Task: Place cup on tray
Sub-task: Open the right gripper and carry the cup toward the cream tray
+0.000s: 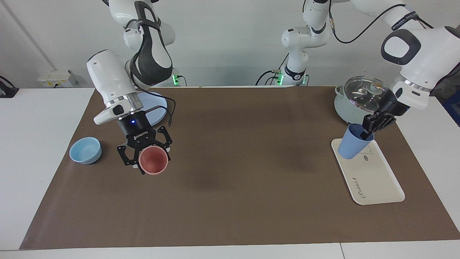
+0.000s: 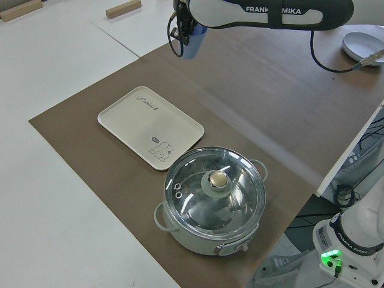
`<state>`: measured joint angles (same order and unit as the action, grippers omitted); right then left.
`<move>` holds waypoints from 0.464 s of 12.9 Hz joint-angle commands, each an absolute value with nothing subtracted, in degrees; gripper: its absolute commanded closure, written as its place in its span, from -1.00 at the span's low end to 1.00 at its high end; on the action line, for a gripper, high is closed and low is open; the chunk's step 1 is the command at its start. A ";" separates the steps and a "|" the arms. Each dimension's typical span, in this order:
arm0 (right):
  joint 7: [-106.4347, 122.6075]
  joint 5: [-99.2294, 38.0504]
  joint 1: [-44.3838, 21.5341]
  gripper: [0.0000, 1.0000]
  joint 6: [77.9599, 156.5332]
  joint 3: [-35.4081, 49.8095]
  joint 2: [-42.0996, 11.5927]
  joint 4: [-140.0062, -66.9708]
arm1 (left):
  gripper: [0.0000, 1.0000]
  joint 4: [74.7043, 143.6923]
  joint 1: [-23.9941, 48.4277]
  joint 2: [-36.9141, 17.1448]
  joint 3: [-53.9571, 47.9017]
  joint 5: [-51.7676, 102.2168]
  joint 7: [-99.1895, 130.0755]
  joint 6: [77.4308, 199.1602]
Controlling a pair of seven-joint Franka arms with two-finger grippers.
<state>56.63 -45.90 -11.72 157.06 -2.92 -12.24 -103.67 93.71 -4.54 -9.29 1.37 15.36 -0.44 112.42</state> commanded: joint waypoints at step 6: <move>98.99 -85.03 -2.92 1.00 148.83 -2.37 -18.10 -103.80 | 1.00 93.78 -11.85 -19.14 0.53 3.45 -7.20 117.33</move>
<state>88.81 -76.80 -6.01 153.63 -2.92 -17.44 -104.35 94.46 -9.81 -16.34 1.32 6.70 -6.21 115.50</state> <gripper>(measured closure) 0.172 0.943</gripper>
